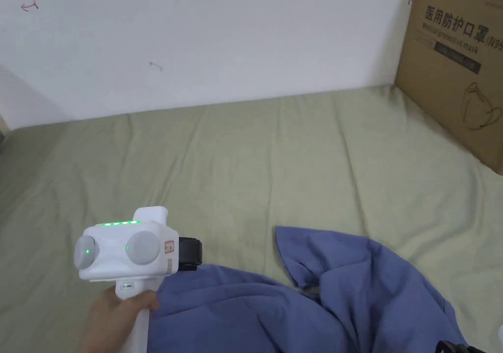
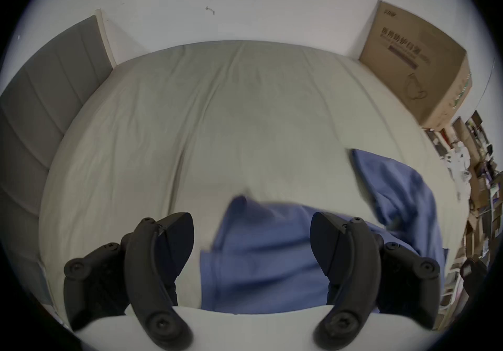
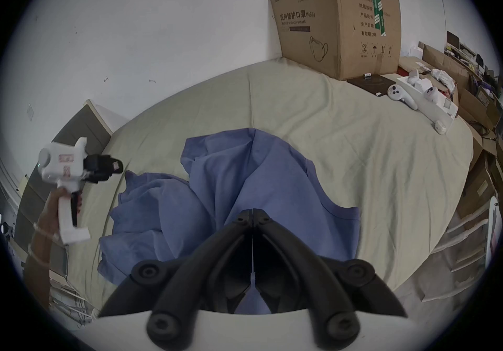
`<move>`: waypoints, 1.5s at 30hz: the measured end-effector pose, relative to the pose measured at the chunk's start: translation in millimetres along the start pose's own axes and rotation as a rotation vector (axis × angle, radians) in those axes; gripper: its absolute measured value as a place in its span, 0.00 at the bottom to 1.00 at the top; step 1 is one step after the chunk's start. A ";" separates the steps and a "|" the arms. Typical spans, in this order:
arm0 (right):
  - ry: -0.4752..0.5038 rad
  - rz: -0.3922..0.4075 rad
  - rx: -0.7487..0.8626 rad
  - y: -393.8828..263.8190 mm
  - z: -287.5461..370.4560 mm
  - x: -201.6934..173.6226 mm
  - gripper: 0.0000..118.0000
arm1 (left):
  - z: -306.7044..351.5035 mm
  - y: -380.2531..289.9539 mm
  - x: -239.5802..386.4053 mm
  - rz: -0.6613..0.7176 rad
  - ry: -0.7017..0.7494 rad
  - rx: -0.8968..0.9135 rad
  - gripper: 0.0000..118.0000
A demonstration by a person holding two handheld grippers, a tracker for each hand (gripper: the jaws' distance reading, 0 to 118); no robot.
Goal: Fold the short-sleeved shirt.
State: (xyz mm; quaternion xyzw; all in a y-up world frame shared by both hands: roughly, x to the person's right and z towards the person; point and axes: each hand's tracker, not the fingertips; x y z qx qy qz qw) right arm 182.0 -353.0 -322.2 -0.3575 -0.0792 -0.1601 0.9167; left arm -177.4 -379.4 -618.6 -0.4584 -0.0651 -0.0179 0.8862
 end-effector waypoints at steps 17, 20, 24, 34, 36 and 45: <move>0.043 0.058 -0.039 45.3 -38.2 8.3 0.00 | -19.8 -11.5 -13.9 0.050 -0.026 -0.065 0.02; 0.077 0.155 -0.029 82.1 -60.9 5.4 0.02 | 10.5 -15.5 -16.2 0.034 -0.038 -0.017 0.02; 0.113 0.268 -0.122 136.9 -119.6 -1.4 0.74 | 42.8 -21.8 -19.9 0.035 -0.044 0.020 0.02; -0.071 0.310 -0.496 152.0 -301.6 0.9 0.72 | 68.5 -33.8 -21.7 0.015 -0.003 0.051 0.02; -0.054 0.290 -0.442 150.6 -292.5 0.3 0.62 | 68.8 -32.7 -23.3 0.016 -0.001 0.042 0.02; 0.000 0.130 -0.379 200.6 -239.4 14.7 0.01 | 104.8 -19.8 -35.5 0.016 0.053 0.082 0.02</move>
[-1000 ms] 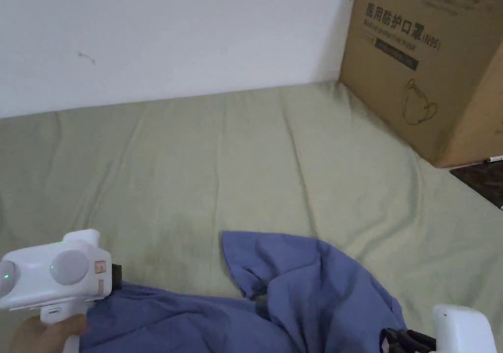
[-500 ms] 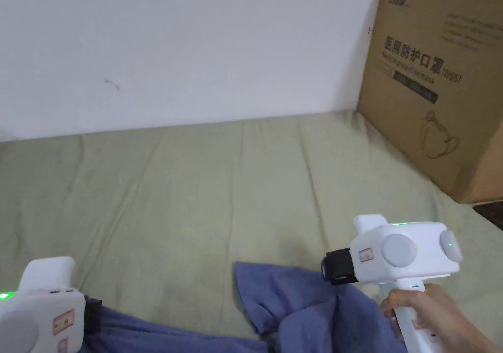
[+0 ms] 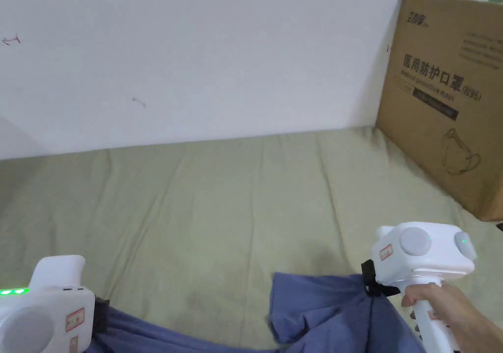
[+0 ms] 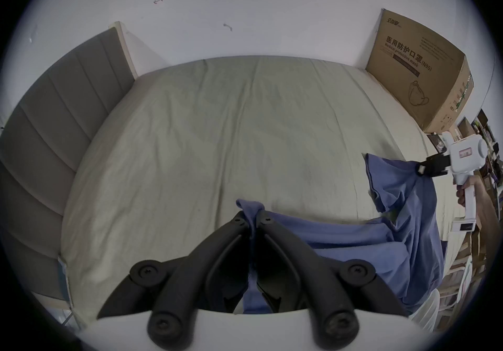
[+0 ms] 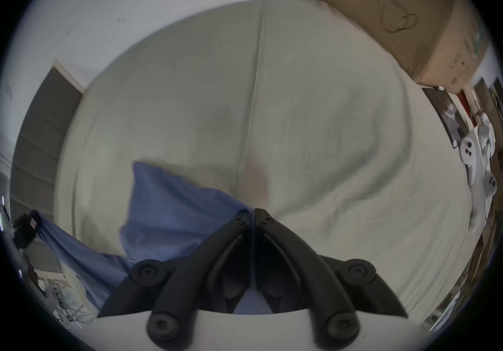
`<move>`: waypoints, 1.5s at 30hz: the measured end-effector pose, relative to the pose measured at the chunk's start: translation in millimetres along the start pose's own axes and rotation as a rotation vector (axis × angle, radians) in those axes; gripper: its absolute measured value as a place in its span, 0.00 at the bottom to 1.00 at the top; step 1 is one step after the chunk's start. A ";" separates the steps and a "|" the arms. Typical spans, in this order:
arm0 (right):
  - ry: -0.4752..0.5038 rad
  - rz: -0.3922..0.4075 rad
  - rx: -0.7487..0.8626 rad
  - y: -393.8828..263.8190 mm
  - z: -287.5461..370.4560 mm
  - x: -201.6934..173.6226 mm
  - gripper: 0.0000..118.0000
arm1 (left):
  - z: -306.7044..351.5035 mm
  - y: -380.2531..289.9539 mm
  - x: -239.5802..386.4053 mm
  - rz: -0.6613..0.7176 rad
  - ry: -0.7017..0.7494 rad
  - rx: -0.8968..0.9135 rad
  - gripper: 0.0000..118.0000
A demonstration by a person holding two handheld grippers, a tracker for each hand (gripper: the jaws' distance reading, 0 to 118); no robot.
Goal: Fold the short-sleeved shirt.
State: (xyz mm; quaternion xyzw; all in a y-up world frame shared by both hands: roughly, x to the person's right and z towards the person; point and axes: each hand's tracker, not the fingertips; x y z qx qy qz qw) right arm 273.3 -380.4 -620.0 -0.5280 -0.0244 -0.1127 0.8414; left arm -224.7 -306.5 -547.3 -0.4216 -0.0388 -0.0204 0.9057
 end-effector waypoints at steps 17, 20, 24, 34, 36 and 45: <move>0.093 -0.105 0.527 76.4 336.8 -15.3 0.01 | 192.8 153.1 -49.2 0.038 0.154 0.380 0.02; 0.130 -0.122 0.588 103.8 371.0 -32.9 0.01 | 212.4 189.1 -50.1 -0.003 0.232 0.427 0.02; 0.153 -0.137 0.645 144.9 404.4 -57.7 0.01 | 231.7 237.3 -62.5 0.058 0.261 0.502 0.02; 0.218 -0.168 0.796 223.7 475.3 -106.4 0.01 | 261.0 337.5 -83.1 0.058 0.380 0.678 0.02; 0.239 -0.156 0.812 227.6 481.4 -110.6 0.01 | 263.3 342.7 -84.3 0.053 0.412 0.732 0.02; 0.163 -0.111 0.686 225.4 380.6 -113.3 0.01 | 159.8 317.9 -98.5 0.057 0.419 0.621 0.02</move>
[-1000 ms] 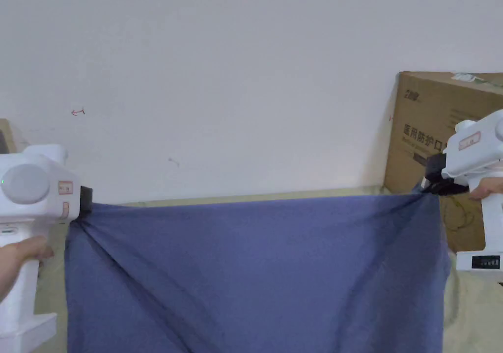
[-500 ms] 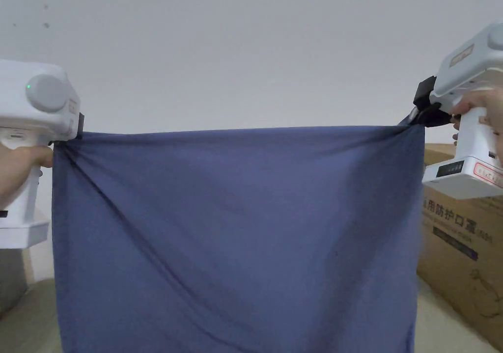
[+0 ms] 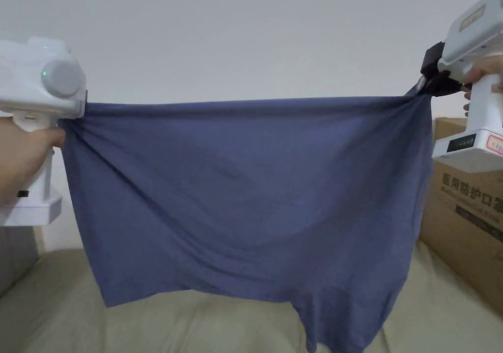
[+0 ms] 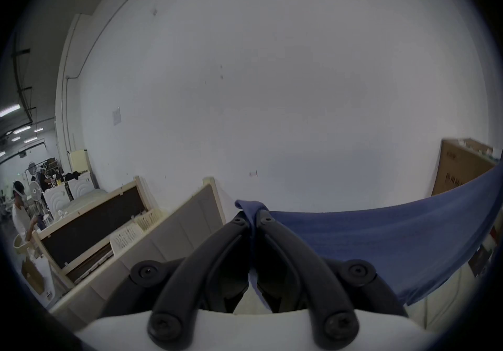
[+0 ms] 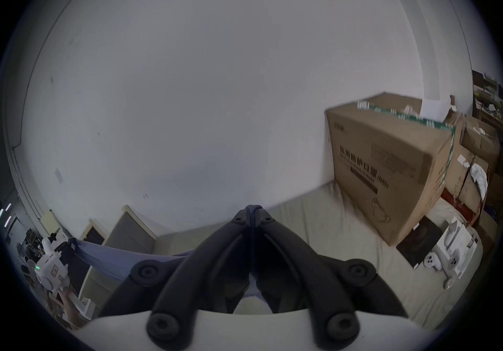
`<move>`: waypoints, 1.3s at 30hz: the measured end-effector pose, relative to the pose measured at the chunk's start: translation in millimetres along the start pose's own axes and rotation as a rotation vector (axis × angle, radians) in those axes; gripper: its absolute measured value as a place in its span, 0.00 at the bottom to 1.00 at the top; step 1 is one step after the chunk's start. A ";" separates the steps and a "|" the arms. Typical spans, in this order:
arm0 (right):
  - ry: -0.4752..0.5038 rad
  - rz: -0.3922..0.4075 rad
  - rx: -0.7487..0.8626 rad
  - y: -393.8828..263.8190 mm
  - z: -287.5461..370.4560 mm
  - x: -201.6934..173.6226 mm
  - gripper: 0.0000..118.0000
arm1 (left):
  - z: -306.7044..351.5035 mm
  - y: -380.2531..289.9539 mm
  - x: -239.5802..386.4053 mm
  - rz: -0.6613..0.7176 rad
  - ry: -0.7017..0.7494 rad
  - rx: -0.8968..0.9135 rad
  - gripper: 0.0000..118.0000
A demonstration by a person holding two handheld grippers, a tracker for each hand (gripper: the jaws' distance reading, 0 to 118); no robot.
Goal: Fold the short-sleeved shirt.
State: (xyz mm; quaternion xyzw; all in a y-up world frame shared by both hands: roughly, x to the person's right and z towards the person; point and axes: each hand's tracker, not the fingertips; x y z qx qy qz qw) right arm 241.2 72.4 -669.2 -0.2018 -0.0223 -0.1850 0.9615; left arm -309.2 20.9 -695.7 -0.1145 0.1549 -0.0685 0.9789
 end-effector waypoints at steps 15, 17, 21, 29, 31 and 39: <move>-0.255 -0.019 -0.615 -322.0 -198.6 135.6 0.01 | -109.6 -365.6 83.8 -0.104 -0.091 -0.627 0.02; -0.260 -0.008 -0.651 -350.5 -199.4 146.2 0.01 | -106.9 -391.1 80.3 -0.099 -0.095 -0.687 0.02; -0.242 -0.037 -0.654 -381.7 -175.8 160.9 0.01 | -82.0 -416.7 67.0 -0.128 -0.117 -0.706 0.02; -0.231 0.077 -0.542 -421.7 -69.1 161.1 0.01 | 36.6 -423.4 14.1 -0.100 -0.204 -0.670 0.02; -0.201 0.081 -0.542 -439.6 -31.3 159.3 0.01 | 71.9 -426.5 3.1 -0.168 -0.213 -0.668 0.02; -0.217 0.078 -0.540 -519.4 119.2 167.0 0.01 | 218.8 -464.1 -51.0 -0.222 -0.201 -0.649 0.02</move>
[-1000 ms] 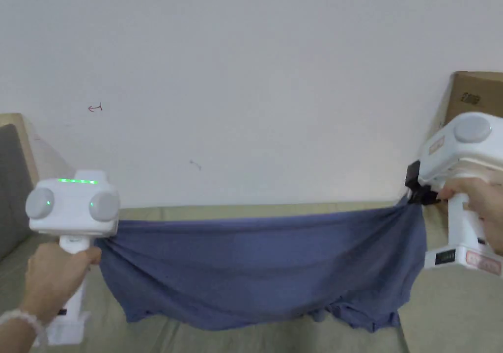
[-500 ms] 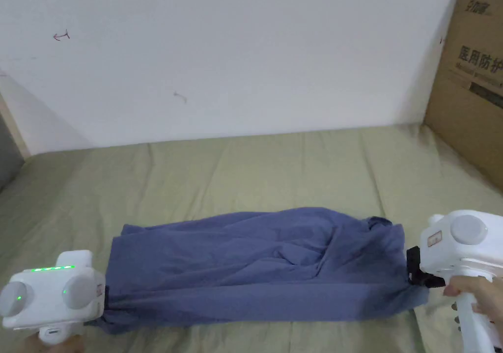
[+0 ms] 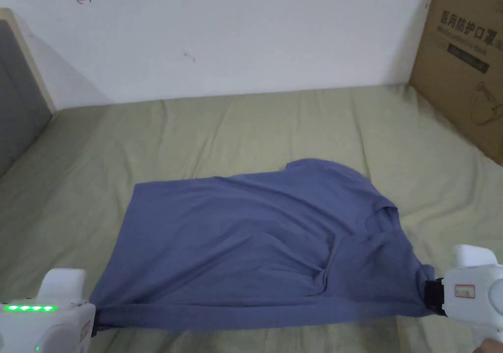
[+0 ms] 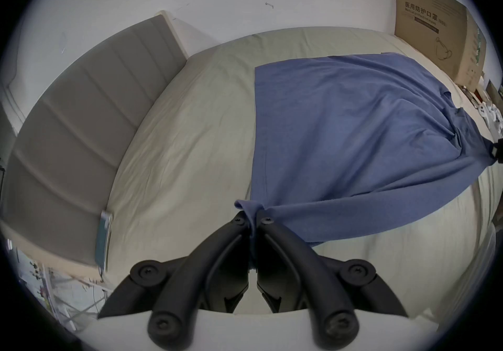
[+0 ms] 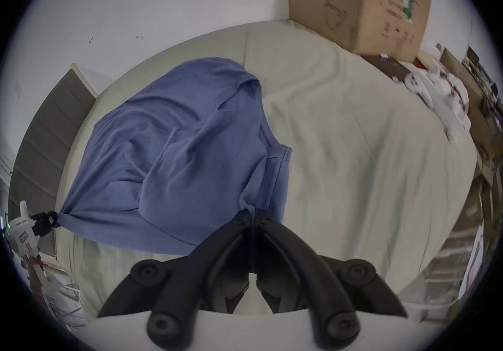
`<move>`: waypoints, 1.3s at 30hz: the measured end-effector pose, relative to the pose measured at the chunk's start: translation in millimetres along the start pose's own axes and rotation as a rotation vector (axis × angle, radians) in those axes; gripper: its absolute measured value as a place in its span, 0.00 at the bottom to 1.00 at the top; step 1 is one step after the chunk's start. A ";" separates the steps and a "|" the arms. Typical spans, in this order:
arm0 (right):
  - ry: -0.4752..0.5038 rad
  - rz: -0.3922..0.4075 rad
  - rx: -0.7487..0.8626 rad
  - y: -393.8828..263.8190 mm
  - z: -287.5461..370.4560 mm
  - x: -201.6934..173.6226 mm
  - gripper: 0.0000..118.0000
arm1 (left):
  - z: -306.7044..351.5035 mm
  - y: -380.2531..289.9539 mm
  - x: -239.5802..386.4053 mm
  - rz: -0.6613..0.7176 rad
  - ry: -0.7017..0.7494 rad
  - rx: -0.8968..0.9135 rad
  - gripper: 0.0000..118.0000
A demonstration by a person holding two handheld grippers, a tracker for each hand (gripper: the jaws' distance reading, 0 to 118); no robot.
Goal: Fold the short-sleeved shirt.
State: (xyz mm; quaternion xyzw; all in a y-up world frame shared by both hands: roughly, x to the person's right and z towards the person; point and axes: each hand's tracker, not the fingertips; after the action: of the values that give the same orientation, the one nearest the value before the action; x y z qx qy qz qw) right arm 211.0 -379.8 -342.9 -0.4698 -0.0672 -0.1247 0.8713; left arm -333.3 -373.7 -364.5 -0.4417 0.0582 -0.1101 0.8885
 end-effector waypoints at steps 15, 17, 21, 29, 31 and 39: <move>-0.005 0.036 -0.048 -90.8 30.8 24.6 0.37 | 39.3 -102.6 -1.5 0.023 -0.012 -0.083 0.91; -0.002 0.051 -0.068 -92.0 35.6 25.5 0.83 | 52.7 -106.3 -5.4 0.082 -0.049 -0.047 0.91; 0.019 0.065 -0.029 -107.6 62.7 22.7 0.74 | 73.3 -113.8 -9.6 0.201 -0.160 -0.054 0.65; 0.025 0.057 -0.036 -149.3 85.8 7.7 0.00 | 98.2 -140.1 4.1 0.210 -0.165 -0.051 0.01; 0.018 0.065 -0.050 -151.4 82.0 5.0 0.00 | 96.3 -139.4 -2.7 0.223 -0.171 -0.048 0.08; 0.031 0.057 -0.064 -139.5 72.8 6.5 0.00 | 59.0 -114.7 -15.2 0.261 -0.094 -0.040 0.82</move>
State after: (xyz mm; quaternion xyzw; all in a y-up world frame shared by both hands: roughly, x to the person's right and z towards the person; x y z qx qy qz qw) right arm 178.0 -393.6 -189.5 -0.4972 -0.0365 -0.1092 0.8600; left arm -352.7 -391.6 -237.3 -0.4527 0.0759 0.0285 0.8880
